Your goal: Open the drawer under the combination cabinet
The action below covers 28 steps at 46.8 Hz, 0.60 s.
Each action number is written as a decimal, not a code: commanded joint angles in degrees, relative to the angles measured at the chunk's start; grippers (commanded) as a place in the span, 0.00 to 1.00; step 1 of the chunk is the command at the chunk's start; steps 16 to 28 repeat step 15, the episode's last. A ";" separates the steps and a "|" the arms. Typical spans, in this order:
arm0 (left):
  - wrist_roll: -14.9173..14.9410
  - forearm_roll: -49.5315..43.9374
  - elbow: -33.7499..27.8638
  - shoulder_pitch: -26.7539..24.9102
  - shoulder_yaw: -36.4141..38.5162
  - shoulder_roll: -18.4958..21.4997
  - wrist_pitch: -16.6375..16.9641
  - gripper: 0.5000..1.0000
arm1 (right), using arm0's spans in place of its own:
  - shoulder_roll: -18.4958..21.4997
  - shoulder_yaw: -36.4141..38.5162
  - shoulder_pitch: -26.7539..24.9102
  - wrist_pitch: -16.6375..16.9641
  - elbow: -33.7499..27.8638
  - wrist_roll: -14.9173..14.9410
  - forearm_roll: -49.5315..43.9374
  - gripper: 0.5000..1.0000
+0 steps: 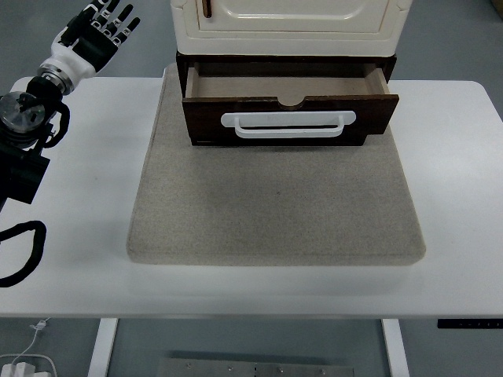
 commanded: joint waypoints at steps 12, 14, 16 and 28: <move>-0.35 -1.20 0.10 0.00 0.07 -1.78 -0.39 1.00 | 0.00 0.00 0.00 -0.08 0.00 0.00 -0.06 0.86; -0.35 -1.20 0.10 0.00 -0.02 -1.87 -0.39 1.00 | 0.00 0.09 0.00 0.01 0.00 0.00 0.02 0.86; -0.44 -1.20 0.10 0.00 -0.02 -1.96 -0.39 1.00 | 0.00 0.09 0.00 0.01 0.00 0.00 0.02 0.86; -0.44 -1.20 0.10 0.00 -0.02 -1.96 -0.39 1.00 | 0.00 0.09 0.00 0.01 0.00 0.00 0.02 0.86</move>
